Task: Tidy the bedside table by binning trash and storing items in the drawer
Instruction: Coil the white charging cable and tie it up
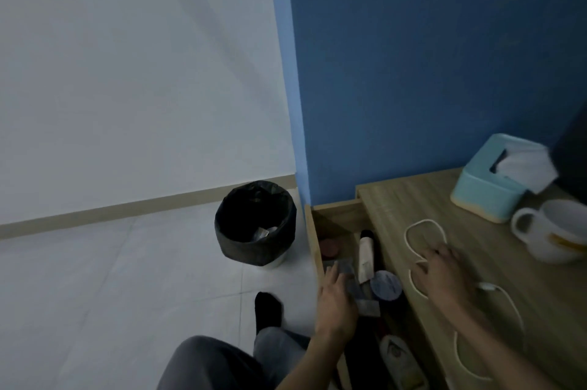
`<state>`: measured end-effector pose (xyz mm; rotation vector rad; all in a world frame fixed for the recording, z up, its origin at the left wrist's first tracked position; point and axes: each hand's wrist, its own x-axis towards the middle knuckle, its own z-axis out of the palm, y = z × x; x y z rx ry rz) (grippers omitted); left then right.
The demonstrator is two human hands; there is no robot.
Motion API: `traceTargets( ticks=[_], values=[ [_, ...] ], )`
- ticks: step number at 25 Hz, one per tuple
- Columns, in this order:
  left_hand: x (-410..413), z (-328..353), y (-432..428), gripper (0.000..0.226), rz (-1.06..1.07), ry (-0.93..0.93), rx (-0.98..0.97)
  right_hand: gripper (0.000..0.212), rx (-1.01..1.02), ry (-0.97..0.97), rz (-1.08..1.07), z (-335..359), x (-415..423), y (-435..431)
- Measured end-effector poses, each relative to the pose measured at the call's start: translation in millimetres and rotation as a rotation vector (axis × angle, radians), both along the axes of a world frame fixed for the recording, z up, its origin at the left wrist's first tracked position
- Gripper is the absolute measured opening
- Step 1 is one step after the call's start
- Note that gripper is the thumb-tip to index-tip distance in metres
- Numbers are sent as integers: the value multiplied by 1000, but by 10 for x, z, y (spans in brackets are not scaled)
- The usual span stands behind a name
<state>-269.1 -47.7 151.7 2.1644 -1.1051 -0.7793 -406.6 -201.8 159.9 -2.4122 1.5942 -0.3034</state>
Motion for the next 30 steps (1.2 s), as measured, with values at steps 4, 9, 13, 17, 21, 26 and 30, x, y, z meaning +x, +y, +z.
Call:
traceTargets(
  ticks=[4, 9, 13, 17, 21, 26, 30],
  values=[
    [-159, 355, -178, 42, -14, -78, -78, 18, 45, -156, -19, 121, -97, -38],
    [-322, 898, -343, 35, 28, 76, -330, 8, -61, -359, 66, 916, -378, -96],
    [-427, 1686, -467, 46, -60, 604, -532, 12, -4, -531, 334, 1925, -484, 144],
    [-468, 2513, -314, 13, -204, 482, -758, 23, 104, -720, 511, 2656, -439, 495],
    [-303, 3066, 34, 7, -4, 331, -982, 31, 339, -1021, 640, 3187, -422, 831],
    [-184, 3558, 513, 20, -110, 319, -873, 50, 629, -1046, 896, 3628, -303, 1145],
    [-66, 3878, 1065, 21, -162, 192, -982, 54, 742, -997, 1095, 3896, -178, 1318]
  ],
)
